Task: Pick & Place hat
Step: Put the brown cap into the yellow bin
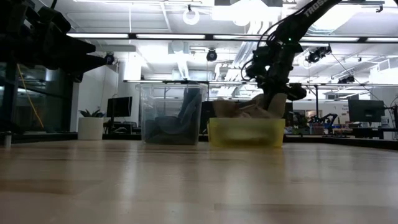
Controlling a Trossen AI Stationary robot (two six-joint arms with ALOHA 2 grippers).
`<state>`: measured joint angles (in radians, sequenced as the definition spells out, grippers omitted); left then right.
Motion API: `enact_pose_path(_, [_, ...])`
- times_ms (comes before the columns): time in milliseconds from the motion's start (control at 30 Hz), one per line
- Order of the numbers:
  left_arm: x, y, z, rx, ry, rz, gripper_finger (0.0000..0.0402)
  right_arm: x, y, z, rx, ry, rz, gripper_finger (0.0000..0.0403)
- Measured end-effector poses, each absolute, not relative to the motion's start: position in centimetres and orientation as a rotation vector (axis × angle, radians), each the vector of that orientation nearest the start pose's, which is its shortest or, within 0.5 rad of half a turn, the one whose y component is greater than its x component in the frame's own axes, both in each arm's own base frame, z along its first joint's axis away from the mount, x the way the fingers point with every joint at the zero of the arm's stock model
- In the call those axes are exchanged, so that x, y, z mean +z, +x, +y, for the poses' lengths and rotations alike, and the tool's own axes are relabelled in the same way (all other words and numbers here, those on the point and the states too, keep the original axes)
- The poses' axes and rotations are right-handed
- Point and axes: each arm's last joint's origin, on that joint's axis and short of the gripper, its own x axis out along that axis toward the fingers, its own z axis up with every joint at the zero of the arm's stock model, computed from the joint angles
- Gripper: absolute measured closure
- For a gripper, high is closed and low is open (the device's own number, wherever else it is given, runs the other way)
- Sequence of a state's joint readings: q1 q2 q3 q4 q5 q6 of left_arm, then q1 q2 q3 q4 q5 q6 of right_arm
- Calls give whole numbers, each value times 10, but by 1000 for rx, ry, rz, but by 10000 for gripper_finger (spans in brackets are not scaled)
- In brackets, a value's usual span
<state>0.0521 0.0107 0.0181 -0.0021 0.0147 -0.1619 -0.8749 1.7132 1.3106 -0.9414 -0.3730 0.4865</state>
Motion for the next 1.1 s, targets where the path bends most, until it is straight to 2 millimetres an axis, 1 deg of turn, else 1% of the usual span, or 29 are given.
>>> enact_pose_path(67, [169, 97, 5, 37, -162, -8, 192, 234, 217, -245, -685, 1221, 996, 393])
enact_pose_path(133, [169, 97, 5, 37, -162, -8, 192, 243, 218, -245, -657, 1215, 979, 393])
enact_pose_path(300, [169, 97, 5, 37, -162, -9, 192, 278, 220, -247, -627, 1159, 951, 393])
enact_pose_path(433, [169, 97, 5, 37, -162, -9, 192, 310, 224, -252, -609, 1093, 877, 393])
enact_pose_path(500, [169, 97, 5, 37, -162, -9, 192, 319, 225, -253, -605, 1073, 849, 393])
enact_pose_path(533, [169, 97, 5, 37, -162, -9, 192, 321, 226, -253, -610, 1065, 846, 393])
enact_pose_path(600, [169, 97, 5, 37, -162, -9, 192, 319, 224, -253, -657, 1050, 870, 393])
enact_pose_path(667, [169, 97, 5, 37, -162, -9, 192, 309, 221, -253, -707, 1062, 912, 393])
enact_pose_path(833, [169, 97, 5, 37, -162, -8, 192, 276, 219, -249, -655, 1164, 998, 393])
enact_pose_path(967, [169, 97, 5, 37, -162, -8, 192, 255, 231, -244, -598, 1177, 1032, 393])
enact_pose_path(1100, [169, 97, 5, 37, -162, -9, 192, 237, 244, -245, -573, 1185, 1073, 393])
